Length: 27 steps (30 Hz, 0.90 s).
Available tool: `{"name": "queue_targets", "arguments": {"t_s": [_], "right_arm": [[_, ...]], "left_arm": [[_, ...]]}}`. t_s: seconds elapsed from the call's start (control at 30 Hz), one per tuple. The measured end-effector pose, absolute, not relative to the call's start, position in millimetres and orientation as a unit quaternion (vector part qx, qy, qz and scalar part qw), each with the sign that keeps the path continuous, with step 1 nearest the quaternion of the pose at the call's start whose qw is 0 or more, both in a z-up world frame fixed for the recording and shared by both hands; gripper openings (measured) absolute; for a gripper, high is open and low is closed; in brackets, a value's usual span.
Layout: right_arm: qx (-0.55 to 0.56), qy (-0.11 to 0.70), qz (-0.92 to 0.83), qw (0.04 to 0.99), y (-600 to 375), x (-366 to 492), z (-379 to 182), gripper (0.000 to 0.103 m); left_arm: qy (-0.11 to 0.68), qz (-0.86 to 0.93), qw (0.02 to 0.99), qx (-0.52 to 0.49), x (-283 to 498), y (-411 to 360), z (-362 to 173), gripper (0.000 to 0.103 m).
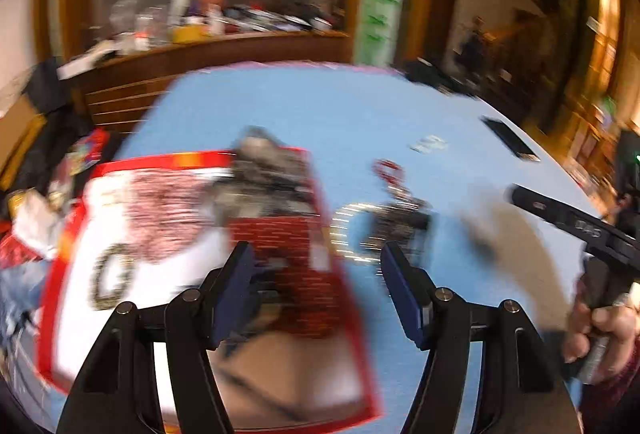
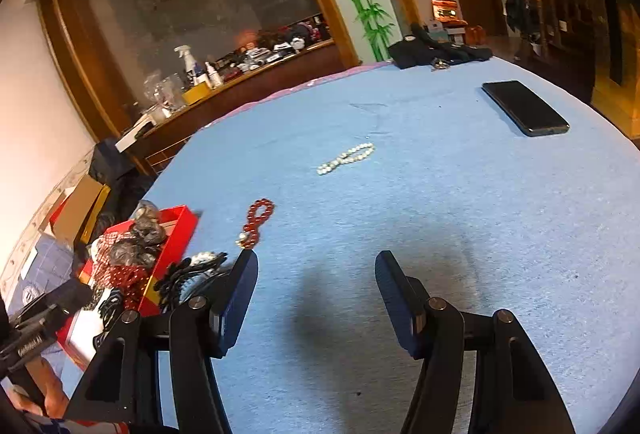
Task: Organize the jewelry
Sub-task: 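Grasp black claw hair clip with left gripper while right gripper reaches red bead bracelet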
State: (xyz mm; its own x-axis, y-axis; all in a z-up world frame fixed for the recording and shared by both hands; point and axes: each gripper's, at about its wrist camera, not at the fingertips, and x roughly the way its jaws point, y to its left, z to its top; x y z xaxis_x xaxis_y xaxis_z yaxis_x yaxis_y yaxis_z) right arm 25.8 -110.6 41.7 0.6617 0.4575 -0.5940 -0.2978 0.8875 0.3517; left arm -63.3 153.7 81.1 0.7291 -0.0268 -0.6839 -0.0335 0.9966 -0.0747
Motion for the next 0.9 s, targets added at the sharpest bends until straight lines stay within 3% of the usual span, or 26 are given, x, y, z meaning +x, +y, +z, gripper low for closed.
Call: {"name": "queue_targets", "arguments": {"t_s": [0.23, 0.3, 0.53, 0.57, 0.63, 0.67, 0.9], "right_arm": [[0.112, 0.352, 0.235, 0.899, -103, 23, 42, 0.066], [0.121, 0.352, 0.24, 0.897, -106, 24, 42, 0.067], [0.147, 0.359, 0.247, 0.888, -111, 25, 41, 0.067], [0.149, 0.359, 0.248, 0.888, -112, 25, 41, 0.067], [0.152, 0.359, 0.247, 0.887, -113, 25, 41, 0.067], [0.154, 0.359, 0.247, 0.887, -113, 25, 41, 0.067], [0.177, 0.363, 0.224, 0.887, -122, 29, 37, 0.067]], "left_arm": [[0.427, -0.032, 0.904, -0.013, -7, 112, 63, 0.065], [0.454, -0.05, 0.89, -0.01, 7, 101, 53, 0.077], [0.477, -0.033, 0.878, 0.038, 30, 67, 28, 0.077], [0.477, -0.028, 0.877, 0.042, 30, 65, 26, 0.074], [0.475, -0.019, 0.879, 0.046, 32, 64, 25, 0.053], [0.476, -0.021, 0.879, 0.039, 33, 65, 25, 0.036], [0.434, -0.049, 0.899, -0.014, 28, 77, 53, 0.033]]}}
